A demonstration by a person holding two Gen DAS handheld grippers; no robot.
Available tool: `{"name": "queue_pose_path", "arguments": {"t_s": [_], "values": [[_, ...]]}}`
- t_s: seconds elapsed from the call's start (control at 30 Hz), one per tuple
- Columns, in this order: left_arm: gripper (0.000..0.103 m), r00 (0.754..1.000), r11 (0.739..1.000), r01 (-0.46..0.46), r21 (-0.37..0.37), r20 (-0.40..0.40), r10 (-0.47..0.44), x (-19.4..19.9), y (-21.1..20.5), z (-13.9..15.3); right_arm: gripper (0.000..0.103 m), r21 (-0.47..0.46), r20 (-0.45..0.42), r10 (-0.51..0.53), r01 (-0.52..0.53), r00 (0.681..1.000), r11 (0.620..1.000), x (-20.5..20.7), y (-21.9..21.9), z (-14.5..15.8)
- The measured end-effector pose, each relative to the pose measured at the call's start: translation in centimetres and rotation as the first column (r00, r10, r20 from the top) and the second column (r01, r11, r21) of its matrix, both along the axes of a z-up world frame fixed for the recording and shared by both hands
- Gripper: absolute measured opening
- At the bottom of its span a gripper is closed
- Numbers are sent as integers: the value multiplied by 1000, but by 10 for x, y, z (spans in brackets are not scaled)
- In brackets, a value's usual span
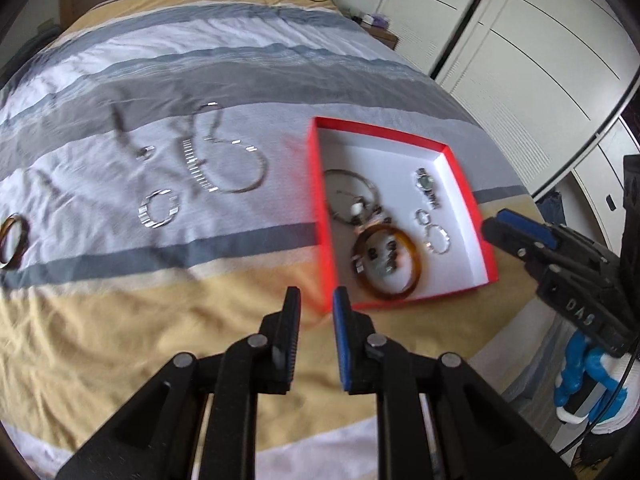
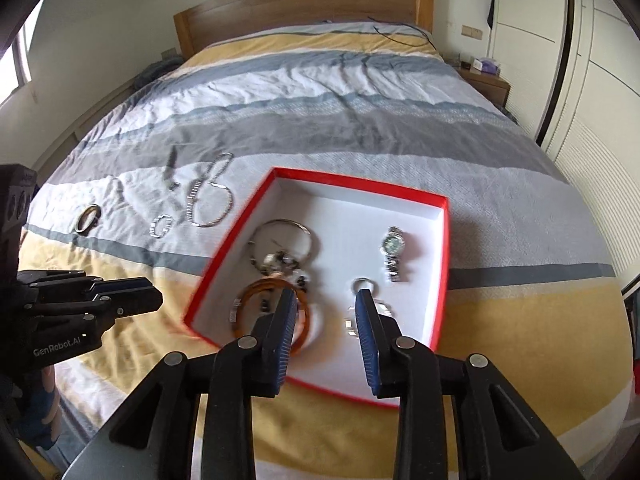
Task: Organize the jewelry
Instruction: 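Withdraw both tools from the box toward the dark bangle and twisted hoop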
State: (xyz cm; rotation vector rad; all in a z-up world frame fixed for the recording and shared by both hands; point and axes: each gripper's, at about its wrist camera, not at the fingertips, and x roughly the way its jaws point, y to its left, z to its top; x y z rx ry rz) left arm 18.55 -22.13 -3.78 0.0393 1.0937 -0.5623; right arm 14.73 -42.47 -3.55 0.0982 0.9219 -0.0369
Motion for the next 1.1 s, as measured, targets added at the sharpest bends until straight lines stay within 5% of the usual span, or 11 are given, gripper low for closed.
{"name": "queue_pose_path", "arguments": {"t_s": [0.5,1.1], "values": [[24,970,971,-240,24,37,239,-27,159,14,33,22,38,134,-135,990,991,-17,103,36],[27,933,933,-360,20,-2,361,16,211,-20,36,25,-13,207,-207,978,978,45,138,11]]}}
